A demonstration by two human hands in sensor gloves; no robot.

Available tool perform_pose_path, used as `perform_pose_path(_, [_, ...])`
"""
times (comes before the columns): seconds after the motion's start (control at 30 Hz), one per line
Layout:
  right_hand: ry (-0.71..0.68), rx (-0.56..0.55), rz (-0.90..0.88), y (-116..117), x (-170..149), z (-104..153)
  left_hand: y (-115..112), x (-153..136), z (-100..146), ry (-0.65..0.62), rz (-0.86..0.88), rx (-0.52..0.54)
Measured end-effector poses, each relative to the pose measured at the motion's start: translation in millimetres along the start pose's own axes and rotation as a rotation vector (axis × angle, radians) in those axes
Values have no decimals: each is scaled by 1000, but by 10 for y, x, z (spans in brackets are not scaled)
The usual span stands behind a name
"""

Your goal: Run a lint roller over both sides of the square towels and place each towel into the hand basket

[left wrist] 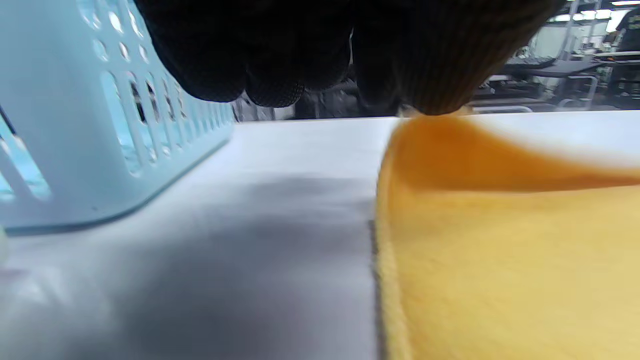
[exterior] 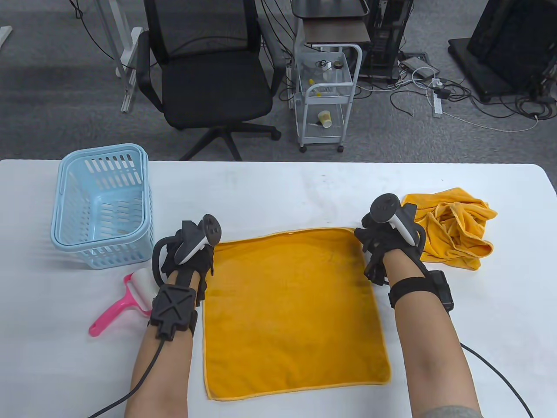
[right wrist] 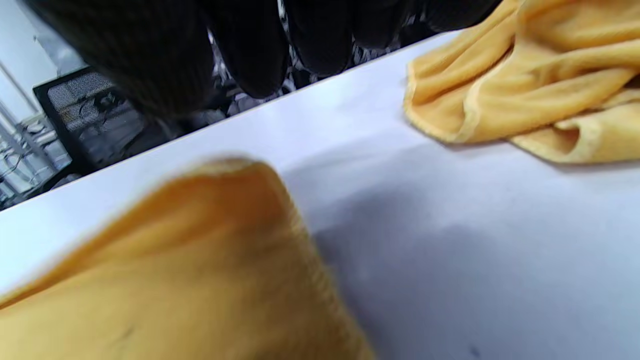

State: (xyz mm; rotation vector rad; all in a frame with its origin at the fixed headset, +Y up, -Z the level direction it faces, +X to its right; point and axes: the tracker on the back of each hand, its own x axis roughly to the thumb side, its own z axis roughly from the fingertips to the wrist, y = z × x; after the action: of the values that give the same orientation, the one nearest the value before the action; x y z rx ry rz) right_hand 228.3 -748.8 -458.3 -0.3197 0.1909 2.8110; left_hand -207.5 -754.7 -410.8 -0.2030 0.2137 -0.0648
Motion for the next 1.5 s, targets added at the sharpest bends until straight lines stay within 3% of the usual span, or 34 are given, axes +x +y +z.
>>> perform_pose_path(0.07, [5,-39,11,-13,1,14,21,-24,14,-2,7,5])
perform_pose_path(0.27, [-97,-3,89,-88,-48,151,169,-258,247,-48,-6,-5])
perform_pose_path(0.47, [-292,122,196,-92,-176,587,205,-949,613,-28,-11,-81])
perform_pose_path(0.6, [-386,213,252,-17,-308,930,13,-1420,778,33,5,-248])
perform_pose_path(0.73, [-432,297,361,137,-456,1228,-203,-1696,889,68,-25,-384])
perform_pose_path(0.87, [-426,347,435,301,-572,1362,-447,-1832,886,143,-64,-392])
perform_pose_path(1.0, [-419,320,452,415,-641,1371,-599,-1805,853,189,-30,-302])
perform_pose_path(1.13, [-411,314,423,416,-685,1364,-452,-1581,908,82,115,-242])
perform_pose_path(1.2, [-415,325,413,415,-690,1354,-251,-1279,992,-36,135,-187])
perform_pose_path(1.33, [-417,326,411,413,-689,1351,102,-326,1290,-337,111,-131])
perform_pose_path(1.5, [-415,327,396,419,-715,1351,59,798,1652,-641,76,-161])
